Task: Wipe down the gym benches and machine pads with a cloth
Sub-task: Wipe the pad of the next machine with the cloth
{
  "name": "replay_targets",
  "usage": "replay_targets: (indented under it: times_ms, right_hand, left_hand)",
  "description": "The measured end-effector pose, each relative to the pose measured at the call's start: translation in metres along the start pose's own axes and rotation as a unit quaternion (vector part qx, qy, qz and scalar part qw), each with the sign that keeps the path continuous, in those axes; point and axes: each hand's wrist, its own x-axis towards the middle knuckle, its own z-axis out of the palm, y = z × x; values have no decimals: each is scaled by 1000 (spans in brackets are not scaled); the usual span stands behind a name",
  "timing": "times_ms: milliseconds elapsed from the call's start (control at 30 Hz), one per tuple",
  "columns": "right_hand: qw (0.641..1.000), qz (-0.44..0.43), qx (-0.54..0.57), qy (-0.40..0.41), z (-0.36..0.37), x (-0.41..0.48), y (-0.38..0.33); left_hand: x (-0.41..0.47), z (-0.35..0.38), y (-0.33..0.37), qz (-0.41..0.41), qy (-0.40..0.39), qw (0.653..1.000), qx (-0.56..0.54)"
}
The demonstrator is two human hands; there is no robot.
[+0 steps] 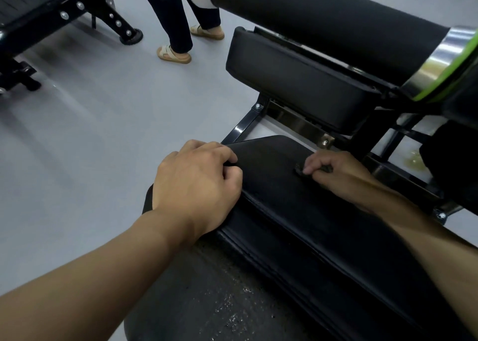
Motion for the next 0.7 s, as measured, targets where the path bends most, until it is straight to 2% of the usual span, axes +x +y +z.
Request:
replay_targets:
  times_ms: [67, 200, 367, 567, 700]
  right_hand:
    - [1000, -3, -13, 13, 3, 12, -1]
    - [996, 48, -58, 54, 18, 43, -11]
    - [999, -35, 7, -9, 4, -3, -9]
    - [996, 34, -72, 41, 22, 38, -24]
    - [997, -56, -48, -13, 8, -17, -21]
  left_hand:
    - [0, 0, 1, 0, 3, 1000, -2]
    - [-1, 0, 1, -3, 5, 1000, 0]
    - [-1, 0, 0, -7, 4, 1000, -4]
    - [-1, -1, 1, -6, 5, 1000, -3]
    - [-1, -1, 0, -10, 11, 1000, -10]
